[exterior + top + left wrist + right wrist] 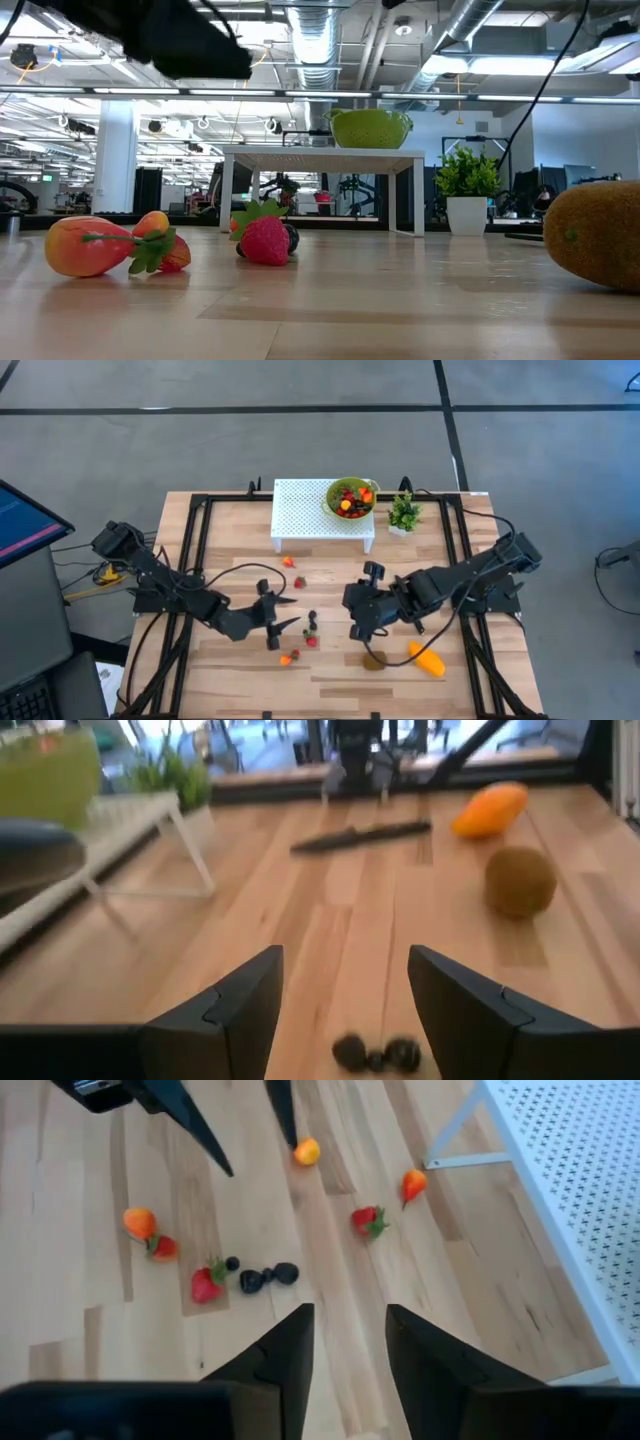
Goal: Pick & Place Fruit
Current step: Put the yellow pear into the green strainer bowl
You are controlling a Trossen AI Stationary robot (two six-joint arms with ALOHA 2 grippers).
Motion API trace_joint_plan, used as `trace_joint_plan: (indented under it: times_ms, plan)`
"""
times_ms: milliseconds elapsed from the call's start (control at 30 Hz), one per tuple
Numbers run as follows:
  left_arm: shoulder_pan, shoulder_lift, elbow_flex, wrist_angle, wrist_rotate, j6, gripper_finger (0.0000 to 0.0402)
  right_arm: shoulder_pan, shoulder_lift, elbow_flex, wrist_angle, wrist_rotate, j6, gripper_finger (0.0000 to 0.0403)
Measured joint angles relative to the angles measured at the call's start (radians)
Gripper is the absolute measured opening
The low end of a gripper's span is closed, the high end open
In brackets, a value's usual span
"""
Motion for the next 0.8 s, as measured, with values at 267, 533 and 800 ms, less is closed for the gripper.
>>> trace_joint_plan:
  times_ms: [267,533,800]
  plan:
    - [0.001,0.0,0.0,-0.04,0.028,-0.021,0.0209,-0.041,0.0,0.0,0.02,0.001,-0.032,0.0139]
    - [0.052,-0.031,0.0,-0.395,0.192,-0.386,0.0209,-0.038,0.0,0.0,0.014,-0.001,-0.024,0.0158]
    - [0.144,-0.043,0.0,-0.669,0.344,-0.482,0.0209,-0.046,0.0,0.0,0.032,0.0,-0.016,0.0167]
